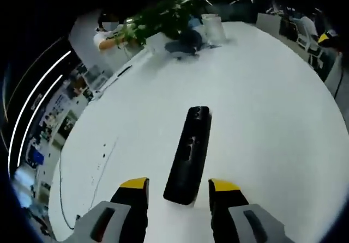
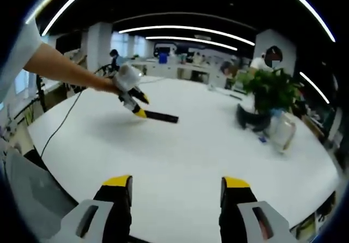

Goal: Press the specified remote control buttons in sequence, fully releasing each button before pressing the next.

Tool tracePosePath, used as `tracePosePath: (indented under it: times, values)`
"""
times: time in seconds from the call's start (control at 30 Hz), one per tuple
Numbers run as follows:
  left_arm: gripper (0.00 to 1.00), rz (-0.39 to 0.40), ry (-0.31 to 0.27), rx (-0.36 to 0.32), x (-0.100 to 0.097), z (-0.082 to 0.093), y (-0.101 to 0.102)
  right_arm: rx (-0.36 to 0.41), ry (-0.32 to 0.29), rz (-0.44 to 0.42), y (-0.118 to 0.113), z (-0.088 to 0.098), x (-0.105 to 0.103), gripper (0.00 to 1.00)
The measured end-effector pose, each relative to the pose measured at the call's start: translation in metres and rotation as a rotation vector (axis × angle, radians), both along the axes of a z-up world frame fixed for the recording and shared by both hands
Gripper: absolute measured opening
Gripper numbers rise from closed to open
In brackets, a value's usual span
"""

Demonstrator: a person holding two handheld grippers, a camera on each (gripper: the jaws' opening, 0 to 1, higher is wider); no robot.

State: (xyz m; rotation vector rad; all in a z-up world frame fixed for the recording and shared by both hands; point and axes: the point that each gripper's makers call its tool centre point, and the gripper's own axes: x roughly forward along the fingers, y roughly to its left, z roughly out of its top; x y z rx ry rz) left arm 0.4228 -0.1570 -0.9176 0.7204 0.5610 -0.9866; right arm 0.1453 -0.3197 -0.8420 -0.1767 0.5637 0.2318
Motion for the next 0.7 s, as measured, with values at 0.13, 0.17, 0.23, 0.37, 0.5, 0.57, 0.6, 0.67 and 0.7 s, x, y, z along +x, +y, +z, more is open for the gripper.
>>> tracePosePath:
  times: [0.13, 0.17, 0.23, 0.37, 0.5, 0.57, 0.6, 0.67, 0.7]
  values:
    - [0.50, 0.084, 0.000, -0.134, -0.015, 0.022, 0.000, 0.012, -0.013, -0.003, 0.000, 0.003, 0.000, 0.65]
    - [0.54, 0.115, -0.001, -0.173, -0.017, 0.028, 0.000, 0.015, -0.017, -0.003, 0.000, 0.004, 0.000, 0.65]
    - [0.60, 0.139, 0.001, -0.239, -0.028, 0.041, 0.002, 0.019, -0.027, -0.001, 0.000, 0.006, 0.000, 0.65]
    - [0.70, 0.184, -0.048, -0.312, -0.045, 0.066, 0.009, 0.025, -0.036, 0.000, 0.001, 0.008, 0.001, 0.66]
    - [0.73, 0.214, -0.036, -0.379, -0.074, 0.084, 0.015, 0.036, -0.059, -0.005, 0.000, 0.013, 0.001, 0.67]
    - [0.79, 0.221, -0.041, -0.391, -0.085, 0.090, 0.017, 0.039, -0.072, -0.006, 0.000, 0.015, 0.001, 0.68]
    - [0.81, 0.231, -0.028, -0.416, -0.093, 0.093, 0.018, 0.040, -0.075, -0.006, 0.000, 0.016, 0.001, 0.68]
    - [0.86, 0.260, -0.008, -0.476, -0.106, 0.101, 0.019, 0.048, -0.094, -0.007, 0.000, 0.020, 0.002, 0.70]
    - [0.86, 0.262, -0.014, -0.488, -0.111, 0.104, 0.020, 0.050, -0.101, -0.009, -0.001, 0.021, 0.002, 0.71]
